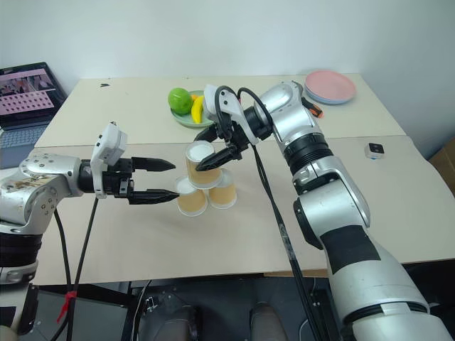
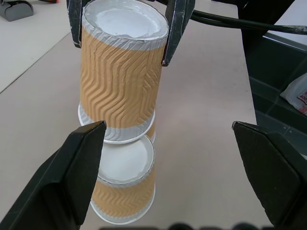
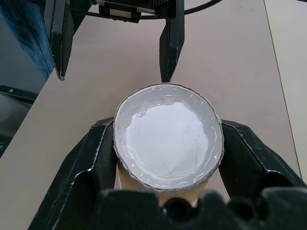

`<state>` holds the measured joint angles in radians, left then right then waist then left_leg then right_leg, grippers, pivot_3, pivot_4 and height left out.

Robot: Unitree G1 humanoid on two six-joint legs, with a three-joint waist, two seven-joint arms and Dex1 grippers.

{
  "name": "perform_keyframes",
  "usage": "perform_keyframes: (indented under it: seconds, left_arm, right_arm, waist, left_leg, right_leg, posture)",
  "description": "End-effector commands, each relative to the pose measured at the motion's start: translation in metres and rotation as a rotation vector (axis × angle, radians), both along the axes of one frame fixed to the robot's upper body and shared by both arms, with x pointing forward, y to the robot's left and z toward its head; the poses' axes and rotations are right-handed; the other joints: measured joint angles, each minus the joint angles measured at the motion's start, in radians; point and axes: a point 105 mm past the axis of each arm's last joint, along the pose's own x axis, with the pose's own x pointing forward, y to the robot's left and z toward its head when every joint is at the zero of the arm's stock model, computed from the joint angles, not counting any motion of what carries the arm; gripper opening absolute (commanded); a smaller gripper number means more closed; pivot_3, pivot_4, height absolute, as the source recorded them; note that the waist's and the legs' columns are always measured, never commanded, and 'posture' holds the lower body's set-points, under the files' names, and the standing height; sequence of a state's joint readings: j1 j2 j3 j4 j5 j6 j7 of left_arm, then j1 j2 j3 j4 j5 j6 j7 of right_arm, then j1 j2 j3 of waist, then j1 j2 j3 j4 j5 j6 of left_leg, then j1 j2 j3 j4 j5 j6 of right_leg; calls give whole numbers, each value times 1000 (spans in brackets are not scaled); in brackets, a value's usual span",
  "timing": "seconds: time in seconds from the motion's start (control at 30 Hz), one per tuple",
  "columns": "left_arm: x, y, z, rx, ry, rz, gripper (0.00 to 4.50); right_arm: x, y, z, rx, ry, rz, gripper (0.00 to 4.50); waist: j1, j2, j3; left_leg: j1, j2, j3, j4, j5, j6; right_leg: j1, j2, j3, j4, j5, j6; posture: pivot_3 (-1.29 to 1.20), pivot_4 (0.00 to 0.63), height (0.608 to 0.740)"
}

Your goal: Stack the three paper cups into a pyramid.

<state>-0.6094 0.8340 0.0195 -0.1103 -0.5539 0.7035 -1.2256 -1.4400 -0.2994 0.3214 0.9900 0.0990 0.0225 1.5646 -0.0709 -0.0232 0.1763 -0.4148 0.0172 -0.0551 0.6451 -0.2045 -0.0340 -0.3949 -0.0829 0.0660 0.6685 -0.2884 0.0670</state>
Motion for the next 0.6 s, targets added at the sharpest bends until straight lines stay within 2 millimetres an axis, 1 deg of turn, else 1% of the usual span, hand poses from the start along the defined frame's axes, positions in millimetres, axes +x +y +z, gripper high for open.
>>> perform_keyframes:
  seconds: [0.03,0.07,0.13,0.17,0.23,0.33,0.53,0.6]
  left_arm:
    - [-3,1,10,-7,-37,-6,4500]
    - [-3,0,10,-7,-37,-6,4500]
    - [-3,1,10,-7,-37,-7,4500]
    - [-3,0,10,-7,-37,-8,4500]
    - [-3,0,10,-8,-37,-9,4500]
    - [-2,0,10,-8,-37,-10,4500]
    - [-2,-1,9,-8,-36,-15,4500]
    - [-2,-2,9,-9,-36,-17,4500]
  right_arm:
    - [-7,2,-1,-11,4,63,2754]
    - [-7,2,-2,-11,6,63,2754]
    - [-7,2,-2,-9,18,57,3721]
    - [-7,2,-3,-8,17,58,3845]
    - [-7,2,-1,-2,5,61,4414]
    - [-8,3,1,7,-8,68,4414]
    - [-10,1,18,38,-50,74,4414]
    - [-13,-1,27,50,-73,82,4414]
  waist:
    - [0,0,0]
    - [0,0,0]
    - [0,0,0]
    - [0,0,0]
    - [1,0,0]
    - [1,0,0]
    - [1,0,0]
    - [1,0,0]
  left_leg:
    - [0,0,0,0,0,0]
    - [0,0,0,0,0,0]
    - [0,0,0,0,0,0]
    - [0,0,0,0,0,0]
    - [0,0,0,0,0,0]
    - [0,0,0,0,0,0]
    - [-1,0,0,0,0,0]
    - [-1,0,0,0,0,0]
  right_leg:
    - [0,0,0,0,0,0]
    - [0,0,0,0,0,0]
    - [0,0,0,0,0,0]
    - [0,0,0,1,0,0]
    - [0,0,0,1,0,0]
    - [0,0,0,3,0,0]
    - [-1,0,0,4,0,0]
    - [-1,0,0,4,0,0]
  posture:
    - [0,150,740]
    - [0,150,740]
    - [0,150,740]
    - [0,150,740]
    - [0,150,740]
    - [0,150,740]
    - [0,150,740]
    - [0,150,740]
